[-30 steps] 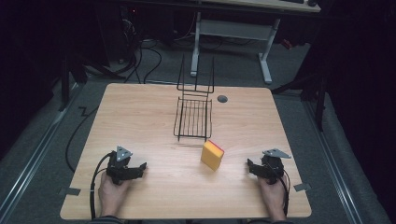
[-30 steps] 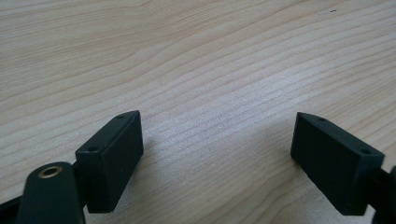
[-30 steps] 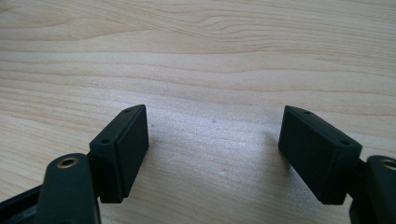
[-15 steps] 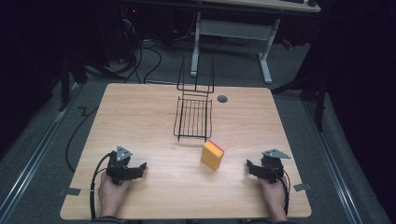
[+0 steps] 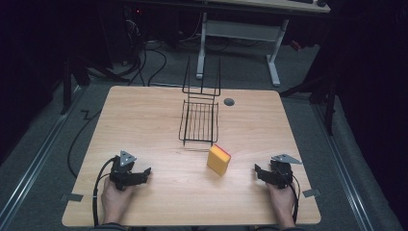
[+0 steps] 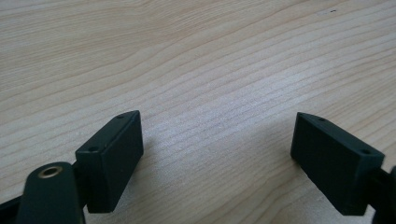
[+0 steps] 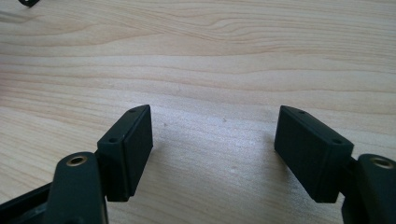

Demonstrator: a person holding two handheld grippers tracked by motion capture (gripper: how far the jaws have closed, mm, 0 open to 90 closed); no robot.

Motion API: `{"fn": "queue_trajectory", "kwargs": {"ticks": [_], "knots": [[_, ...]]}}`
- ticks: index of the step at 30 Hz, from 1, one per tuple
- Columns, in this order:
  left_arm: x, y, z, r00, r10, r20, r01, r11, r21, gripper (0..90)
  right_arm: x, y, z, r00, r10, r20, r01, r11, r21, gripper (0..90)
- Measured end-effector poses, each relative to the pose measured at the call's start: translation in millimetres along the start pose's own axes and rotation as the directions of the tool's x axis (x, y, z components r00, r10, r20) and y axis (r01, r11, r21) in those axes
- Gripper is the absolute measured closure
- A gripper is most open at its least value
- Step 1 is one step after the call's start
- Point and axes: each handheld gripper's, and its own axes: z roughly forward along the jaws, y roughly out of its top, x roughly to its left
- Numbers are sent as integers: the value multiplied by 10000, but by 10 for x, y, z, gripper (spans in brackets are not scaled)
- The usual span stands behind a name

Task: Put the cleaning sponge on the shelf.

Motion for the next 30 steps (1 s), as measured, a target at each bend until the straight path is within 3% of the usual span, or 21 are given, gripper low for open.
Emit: {"fn": "queue_trajectory", "kwargs": {"ticks": [17,30], "knots": [[0,0,0,10000,1,2,-1,10000,0,176,20,19,-145,9977,118,-665,-159,9980,-615,284],[0,0,0,10000,0,0,0,10000,-3,176,85,20,-261,9903,19,-1388,-163,9945,-1031,277]]}}
